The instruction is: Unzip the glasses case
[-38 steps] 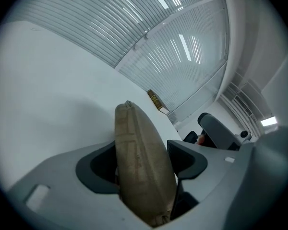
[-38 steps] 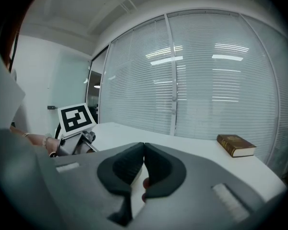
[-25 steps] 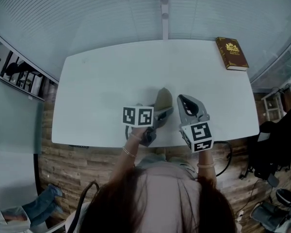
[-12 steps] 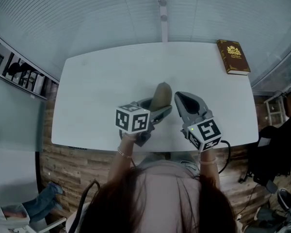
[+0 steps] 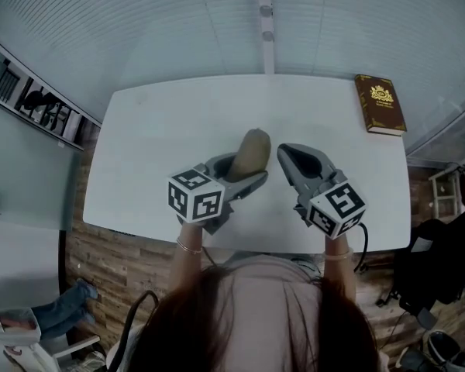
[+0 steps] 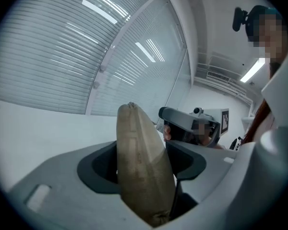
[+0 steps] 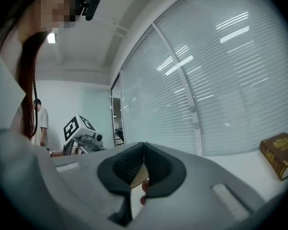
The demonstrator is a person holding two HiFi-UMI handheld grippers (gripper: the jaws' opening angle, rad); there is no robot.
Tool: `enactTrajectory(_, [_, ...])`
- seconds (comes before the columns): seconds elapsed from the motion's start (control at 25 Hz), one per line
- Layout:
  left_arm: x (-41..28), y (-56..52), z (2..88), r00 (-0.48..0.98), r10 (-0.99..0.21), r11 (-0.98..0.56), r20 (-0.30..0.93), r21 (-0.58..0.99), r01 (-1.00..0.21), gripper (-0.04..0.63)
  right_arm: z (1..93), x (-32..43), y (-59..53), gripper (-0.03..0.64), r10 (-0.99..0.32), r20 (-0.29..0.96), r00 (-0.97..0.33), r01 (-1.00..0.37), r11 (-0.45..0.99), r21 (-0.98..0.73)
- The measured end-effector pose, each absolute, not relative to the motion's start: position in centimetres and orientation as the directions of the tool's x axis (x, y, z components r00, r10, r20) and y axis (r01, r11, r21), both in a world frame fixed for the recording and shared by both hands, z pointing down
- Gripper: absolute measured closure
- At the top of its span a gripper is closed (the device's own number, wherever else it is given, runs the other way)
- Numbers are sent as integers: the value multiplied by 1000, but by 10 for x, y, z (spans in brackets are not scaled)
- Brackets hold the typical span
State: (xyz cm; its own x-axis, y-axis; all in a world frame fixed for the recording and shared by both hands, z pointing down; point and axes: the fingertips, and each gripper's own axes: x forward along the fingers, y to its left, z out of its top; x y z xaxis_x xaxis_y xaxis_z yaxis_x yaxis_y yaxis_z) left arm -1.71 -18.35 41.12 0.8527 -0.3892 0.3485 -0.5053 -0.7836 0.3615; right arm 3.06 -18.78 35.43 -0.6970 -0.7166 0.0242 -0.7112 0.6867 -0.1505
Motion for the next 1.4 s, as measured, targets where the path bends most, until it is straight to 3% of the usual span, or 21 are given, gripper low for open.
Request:
enactTrajectory(1.08, [-18, -159, 388, 949, -113, -950, 296, 249, -191, 293, 330, 20, -196, 502, -370, -87, -925, -336, 902, -269])
enactTrajectory(1.4, [-16, -150, 388, 954, -46, -958, 295, 257, -126, 293, 329, 14, -193, 492, -280, -66, -958, -256, 934, -248])
